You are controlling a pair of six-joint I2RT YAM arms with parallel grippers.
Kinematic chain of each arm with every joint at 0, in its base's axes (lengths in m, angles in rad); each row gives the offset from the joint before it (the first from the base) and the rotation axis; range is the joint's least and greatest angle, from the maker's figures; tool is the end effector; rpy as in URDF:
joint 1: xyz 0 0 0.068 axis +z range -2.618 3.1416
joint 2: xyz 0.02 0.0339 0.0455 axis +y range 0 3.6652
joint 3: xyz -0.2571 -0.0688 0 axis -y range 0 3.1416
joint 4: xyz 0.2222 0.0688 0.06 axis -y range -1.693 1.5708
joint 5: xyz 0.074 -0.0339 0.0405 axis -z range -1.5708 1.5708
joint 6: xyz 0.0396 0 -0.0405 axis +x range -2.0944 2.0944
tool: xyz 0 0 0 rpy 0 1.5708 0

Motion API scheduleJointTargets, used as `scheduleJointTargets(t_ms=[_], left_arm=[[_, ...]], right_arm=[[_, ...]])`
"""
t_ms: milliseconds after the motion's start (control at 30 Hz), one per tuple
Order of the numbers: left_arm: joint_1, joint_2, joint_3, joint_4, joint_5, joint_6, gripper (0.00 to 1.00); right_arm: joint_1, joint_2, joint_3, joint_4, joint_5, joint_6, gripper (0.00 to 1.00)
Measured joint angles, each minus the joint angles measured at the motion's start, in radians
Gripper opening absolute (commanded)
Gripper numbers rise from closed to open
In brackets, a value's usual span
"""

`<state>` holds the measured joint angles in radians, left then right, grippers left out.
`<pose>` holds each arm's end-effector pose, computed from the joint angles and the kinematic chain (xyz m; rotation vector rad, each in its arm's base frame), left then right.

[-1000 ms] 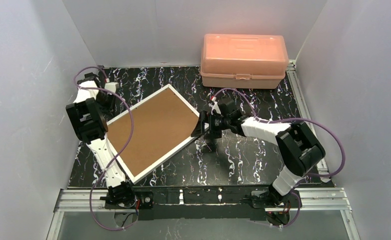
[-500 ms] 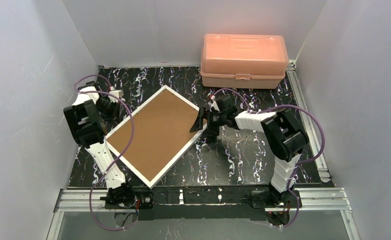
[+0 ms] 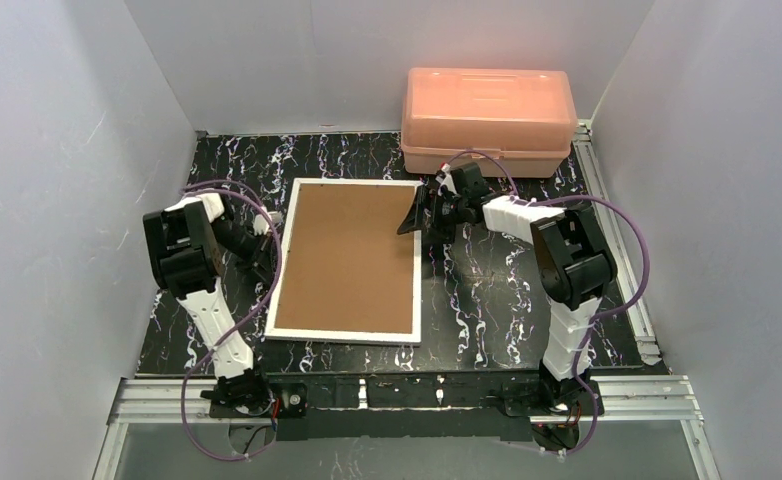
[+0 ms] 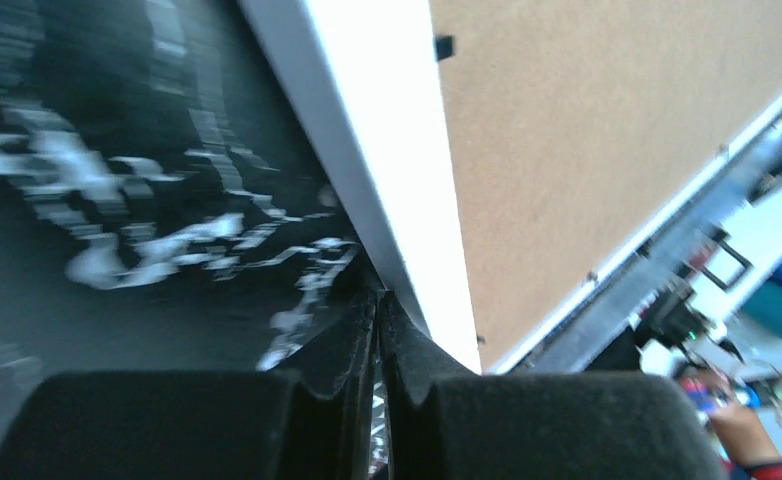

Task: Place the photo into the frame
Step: Adjust the photo frame at the center of the board.

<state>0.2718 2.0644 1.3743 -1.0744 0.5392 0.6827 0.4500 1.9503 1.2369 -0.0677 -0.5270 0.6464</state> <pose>0.3239 0.0692 0.1388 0.5228 2.8956 -0.8532 0.3510 0.1917 0.1761 -0.0346 2.5179 1.1196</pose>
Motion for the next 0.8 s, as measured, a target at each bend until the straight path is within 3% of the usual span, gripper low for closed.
scheduleJointTargets(t_ms=[167, 300, 500, 633, 800], left_arm=[[-0.008, -0.014, -0.051, -0.093, 0.039, 0.058, 0.10], [0.031, -0.026, 0.023, -0.123, 0.048, 0.045, 0.12], [0.093, -0.010, 0.243, -0.006, 0.062, -0.114, 0.16], [0.086, 0.105, 0.367, 0.073, 0.101, -0.248, 0.15], [0.026, 0.201, 0.345, 0.119, 0.120, -0.318, 0.13]], right_arm=[[-0.003, -0.025, -0.036, -0.048, -0.013, -0.023, 0.93], [-0.006, -0.035, -0.044, -0.069, -0.026, -0.027, 0.91], [-0.003, -0.037, -0.061, -0.047, -0.042, -0.008, 0.90], [0.006, -0.039, -0.096, -0.032, -0.045, 0.010, 0.90], [0.028, -0.061, -0.137, -0.007, -0.030, 0.031, 0.89]])
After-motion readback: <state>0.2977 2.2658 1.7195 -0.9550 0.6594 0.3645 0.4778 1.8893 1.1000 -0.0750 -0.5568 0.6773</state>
